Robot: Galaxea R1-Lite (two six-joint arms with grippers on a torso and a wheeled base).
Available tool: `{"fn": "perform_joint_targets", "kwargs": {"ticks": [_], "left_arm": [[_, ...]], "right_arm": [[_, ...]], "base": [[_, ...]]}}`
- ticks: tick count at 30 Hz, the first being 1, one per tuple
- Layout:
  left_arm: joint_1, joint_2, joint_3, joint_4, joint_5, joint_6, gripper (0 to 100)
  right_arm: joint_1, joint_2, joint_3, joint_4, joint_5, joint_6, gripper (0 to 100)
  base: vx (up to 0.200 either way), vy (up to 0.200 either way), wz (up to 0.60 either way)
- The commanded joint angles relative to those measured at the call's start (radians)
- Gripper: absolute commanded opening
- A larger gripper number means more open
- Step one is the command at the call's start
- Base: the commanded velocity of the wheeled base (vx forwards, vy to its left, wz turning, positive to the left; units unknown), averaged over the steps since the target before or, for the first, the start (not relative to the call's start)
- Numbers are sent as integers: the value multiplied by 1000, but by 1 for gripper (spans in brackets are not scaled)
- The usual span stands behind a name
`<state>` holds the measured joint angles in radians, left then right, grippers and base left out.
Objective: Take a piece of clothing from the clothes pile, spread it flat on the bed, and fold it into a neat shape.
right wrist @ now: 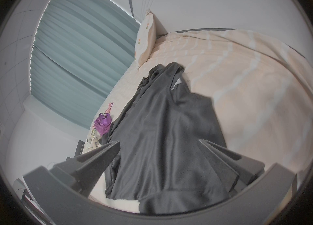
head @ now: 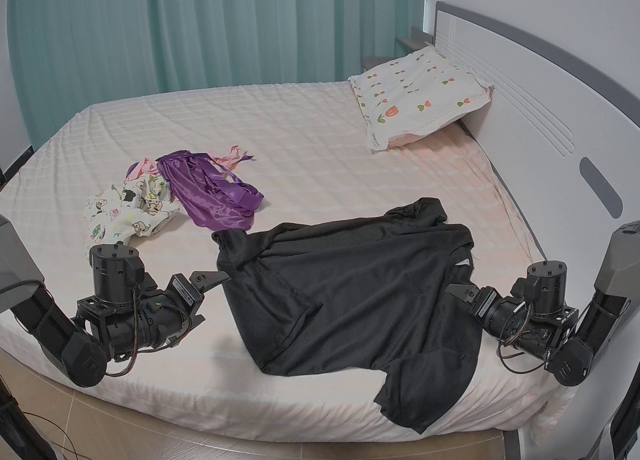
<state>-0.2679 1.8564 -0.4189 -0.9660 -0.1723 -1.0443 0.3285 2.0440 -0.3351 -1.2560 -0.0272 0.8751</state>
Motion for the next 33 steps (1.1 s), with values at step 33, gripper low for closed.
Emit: {"fn": "perform_joint_targets", "kwargs": {"ticks": [33], "left_arm": [[4,24,-24,-11,65,7,100]], "right_arm": [[47,-2,4,-53,9,5,100]], "base": [[-6,55,0]]}}
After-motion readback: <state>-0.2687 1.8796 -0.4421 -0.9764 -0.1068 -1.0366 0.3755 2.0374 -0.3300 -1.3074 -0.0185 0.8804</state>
